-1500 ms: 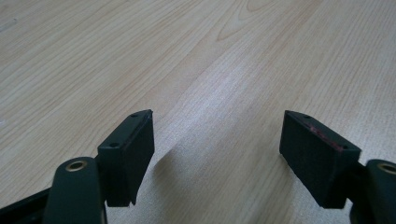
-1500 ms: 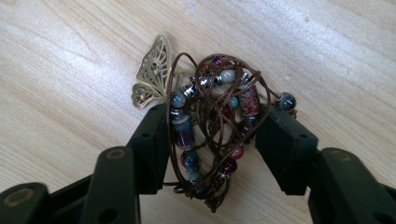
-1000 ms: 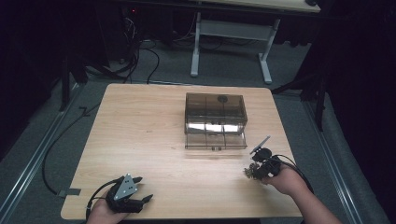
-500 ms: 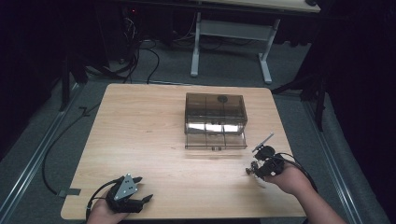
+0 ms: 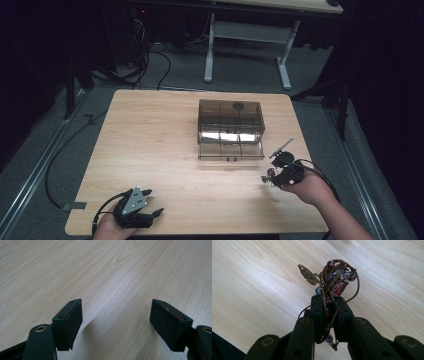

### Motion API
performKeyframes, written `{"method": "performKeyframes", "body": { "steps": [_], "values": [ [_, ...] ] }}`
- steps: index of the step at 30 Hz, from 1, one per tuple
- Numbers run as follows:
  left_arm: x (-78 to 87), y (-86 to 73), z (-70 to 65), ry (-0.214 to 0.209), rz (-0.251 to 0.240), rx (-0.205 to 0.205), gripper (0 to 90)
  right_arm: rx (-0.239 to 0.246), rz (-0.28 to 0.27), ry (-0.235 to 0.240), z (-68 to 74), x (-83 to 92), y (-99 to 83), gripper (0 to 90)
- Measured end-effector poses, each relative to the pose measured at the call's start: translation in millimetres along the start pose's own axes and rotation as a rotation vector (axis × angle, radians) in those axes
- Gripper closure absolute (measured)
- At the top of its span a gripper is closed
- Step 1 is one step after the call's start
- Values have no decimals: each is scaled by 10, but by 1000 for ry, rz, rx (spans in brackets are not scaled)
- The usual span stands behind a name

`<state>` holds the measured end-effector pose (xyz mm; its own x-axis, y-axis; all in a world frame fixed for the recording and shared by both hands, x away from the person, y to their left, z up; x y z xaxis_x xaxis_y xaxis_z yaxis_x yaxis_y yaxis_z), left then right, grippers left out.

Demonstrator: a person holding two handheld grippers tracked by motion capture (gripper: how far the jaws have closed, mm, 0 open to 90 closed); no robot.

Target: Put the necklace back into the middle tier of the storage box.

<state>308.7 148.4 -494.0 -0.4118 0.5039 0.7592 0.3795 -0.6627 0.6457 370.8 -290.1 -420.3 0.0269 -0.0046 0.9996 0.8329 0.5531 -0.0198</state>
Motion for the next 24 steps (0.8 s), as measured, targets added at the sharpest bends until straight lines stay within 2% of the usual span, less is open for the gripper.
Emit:
{"method": "performKeyframes", "body": {
  "steps": [4, 7, 16, 24],
  "values": [
    [0, 1, 0, 0, -2, 2, 267, -11, 0, 6, 13, 25, 13, 800],
    [-1, 1, -1, 0, -3, 3, 267, 12, -11, 5, 1, 53, 43, 800],
    [0, 1, -2, 0, -4, 2, 266, 6, -15, 12, 36, 115, 119, 800],
    [3, 0, -3, -4, -1, 2, 266, 23, -23, 10, 68, 186, 231, 800]
  ]
}}
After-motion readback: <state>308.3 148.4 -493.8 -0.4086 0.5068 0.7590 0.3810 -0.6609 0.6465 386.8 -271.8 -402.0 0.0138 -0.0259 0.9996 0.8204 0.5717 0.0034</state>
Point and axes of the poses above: each handheld gripper's, and its own axes: x roughly backward along the jaws, y roughly out of its top, z roughly to its left, the point moved 5 cm from there along -x, roughly forward along the jaws, and after that the axes turned 10 degrees about z, right-handed, at the moved point
